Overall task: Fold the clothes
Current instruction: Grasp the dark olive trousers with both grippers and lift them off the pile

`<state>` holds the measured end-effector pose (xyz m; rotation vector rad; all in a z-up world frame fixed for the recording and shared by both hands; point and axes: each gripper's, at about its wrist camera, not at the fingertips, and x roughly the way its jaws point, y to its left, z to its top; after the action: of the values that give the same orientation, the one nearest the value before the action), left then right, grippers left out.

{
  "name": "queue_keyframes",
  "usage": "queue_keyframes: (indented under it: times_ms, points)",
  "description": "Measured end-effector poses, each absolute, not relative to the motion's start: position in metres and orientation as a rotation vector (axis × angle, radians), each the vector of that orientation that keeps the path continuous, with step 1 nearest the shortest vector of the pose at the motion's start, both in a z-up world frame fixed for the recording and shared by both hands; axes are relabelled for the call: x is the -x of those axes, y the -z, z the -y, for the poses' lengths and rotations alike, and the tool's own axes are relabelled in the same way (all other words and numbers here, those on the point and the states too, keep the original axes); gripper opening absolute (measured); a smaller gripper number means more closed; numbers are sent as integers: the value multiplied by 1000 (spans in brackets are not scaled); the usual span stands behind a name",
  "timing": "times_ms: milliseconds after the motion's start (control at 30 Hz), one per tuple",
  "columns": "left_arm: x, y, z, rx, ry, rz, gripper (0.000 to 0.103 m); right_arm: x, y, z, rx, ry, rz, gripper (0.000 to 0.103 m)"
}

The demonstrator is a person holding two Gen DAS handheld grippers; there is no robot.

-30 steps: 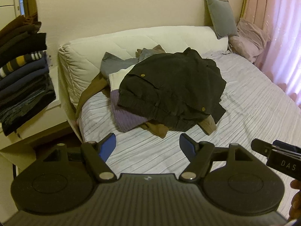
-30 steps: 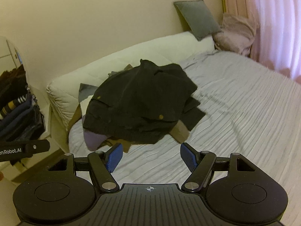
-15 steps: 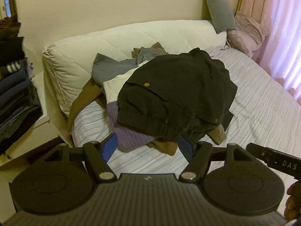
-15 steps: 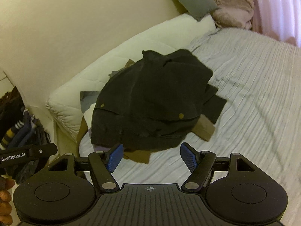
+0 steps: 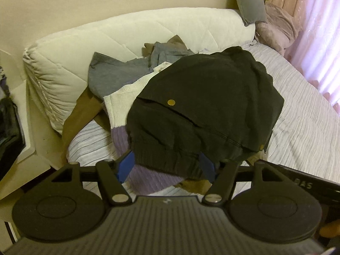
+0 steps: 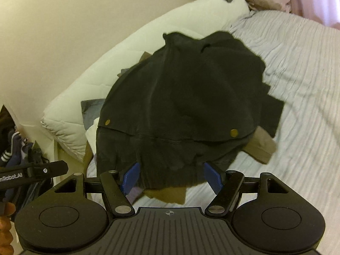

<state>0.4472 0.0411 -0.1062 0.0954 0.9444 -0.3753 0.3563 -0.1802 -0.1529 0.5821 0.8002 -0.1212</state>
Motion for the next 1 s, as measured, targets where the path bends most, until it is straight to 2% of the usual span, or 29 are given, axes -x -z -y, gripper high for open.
queue_keyframes:
  times_ms: [300,500,533,567,600,667,767,1000]
  points:
    - [-494,130,-44,-106,366,-982,64,-412,202,174,-639,147,-815,71]
    - [-516,135,-42,-118,352,-980,64,-420,204,176,-641,130,-816,71]
    - [-518,135,-42,-119,351,-979,64,-422,204,176,-641,127,-816,64]
    - [-520,135,-41,-119,352,-977,64,-423,204,177,-641,124,-817,43]
    - [-521,134,-40,-118,353,-975,63,-424,204,177,-641,121,-817,41]
    - [-524,132,-39,-115,355,-971,61,-427,204,178,-641,114,-818,23]
    - [-522,113,-37,-93,380,-928,60,-431,205,179,-642,105,-819,16]
    - [-516,64,-32,-36,447,-807,60,-363,131,223,-902,-34,-576,13]
